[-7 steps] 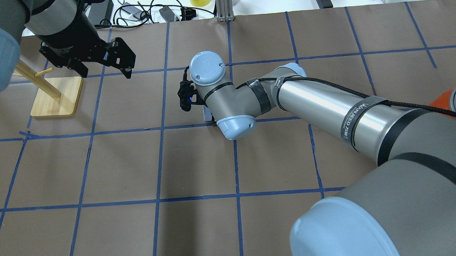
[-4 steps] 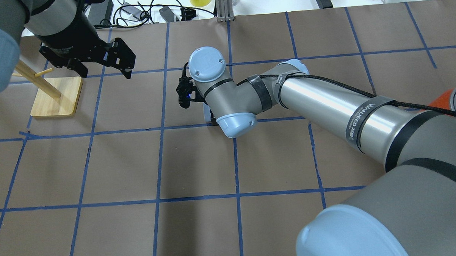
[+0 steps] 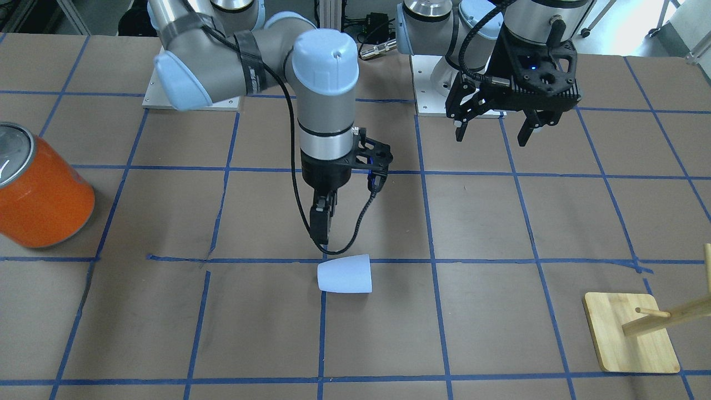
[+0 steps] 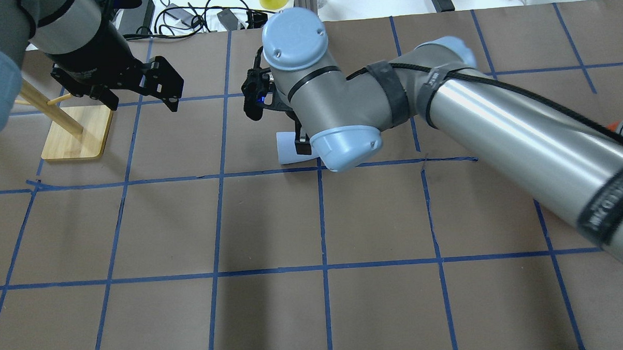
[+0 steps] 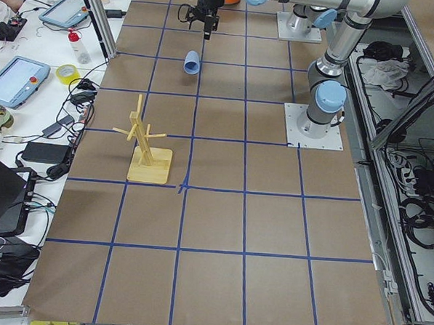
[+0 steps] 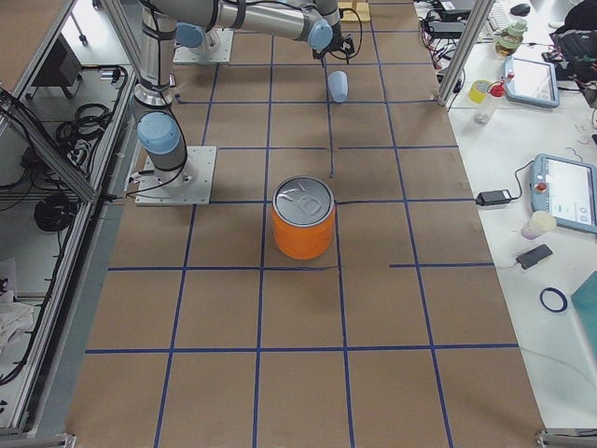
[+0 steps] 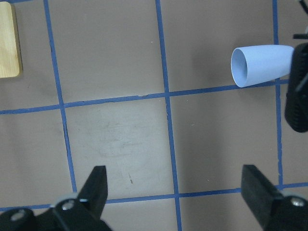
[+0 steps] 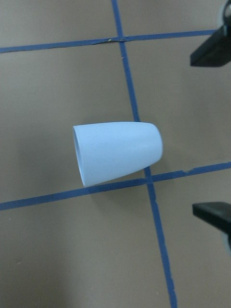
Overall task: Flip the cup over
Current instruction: 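Release the cup lying on its side and raise the right gripper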
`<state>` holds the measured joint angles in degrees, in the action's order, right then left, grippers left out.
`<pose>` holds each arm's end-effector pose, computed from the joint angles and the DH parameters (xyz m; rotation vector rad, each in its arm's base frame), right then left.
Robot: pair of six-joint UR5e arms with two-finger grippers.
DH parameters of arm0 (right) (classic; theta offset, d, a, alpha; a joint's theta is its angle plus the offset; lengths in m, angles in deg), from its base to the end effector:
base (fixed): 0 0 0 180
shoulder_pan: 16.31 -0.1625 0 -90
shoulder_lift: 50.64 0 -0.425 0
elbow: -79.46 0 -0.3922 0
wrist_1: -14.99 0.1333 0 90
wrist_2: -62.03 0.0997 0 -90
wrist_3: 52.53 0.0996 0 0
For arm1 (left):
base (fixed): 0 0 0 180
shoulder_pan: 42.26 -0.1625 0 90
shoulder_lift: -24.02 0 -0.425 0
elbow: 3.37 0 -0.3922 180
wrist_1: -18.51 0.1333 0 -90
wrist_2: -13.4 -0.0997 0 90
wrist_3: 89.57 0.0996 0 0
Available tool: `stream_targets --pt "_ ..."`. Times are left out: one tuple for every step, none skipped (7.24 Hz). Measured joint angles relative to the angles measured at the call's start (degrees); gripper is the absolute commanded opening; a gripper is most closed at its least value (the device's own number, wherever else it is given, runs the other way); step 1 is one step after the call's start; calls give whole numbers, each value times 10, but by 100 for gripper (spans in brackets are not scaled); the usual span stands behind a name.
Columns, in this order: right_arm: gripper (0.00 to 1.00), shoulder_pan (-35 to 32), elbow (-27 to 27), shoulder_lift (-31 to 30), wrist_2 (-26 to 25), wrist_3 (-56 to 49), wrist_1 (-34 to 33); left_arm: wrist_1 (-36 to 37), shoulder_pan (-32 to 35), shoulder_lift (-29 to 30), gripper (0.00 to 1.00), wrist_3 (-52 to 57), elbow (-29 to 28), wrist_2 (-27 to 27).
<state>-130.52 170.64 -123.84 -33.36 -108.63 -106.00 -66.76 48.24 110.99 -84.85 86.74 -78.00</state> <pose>0.3654 -0.5104 0.3741 1.9066 -2.2845 0.2877 -0.1351 -0.4801 0.5215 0.1389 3.1024 -0.2061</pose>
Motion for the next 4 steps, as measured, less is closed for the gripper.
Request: stream_targets --pt "100 11 0 -45 -3 25 50 5 -5 -2 100 2 2 9" --pt "100 21 1 -88 -6 59 105 15 -15 3 100 5 4 34" --pt "100 30 2 -122 -15 95 154 24 -26 14 100 6 8 71" --pt "100 40 3 -141 -28 129 183 33 -33 34 100 5 16 112"
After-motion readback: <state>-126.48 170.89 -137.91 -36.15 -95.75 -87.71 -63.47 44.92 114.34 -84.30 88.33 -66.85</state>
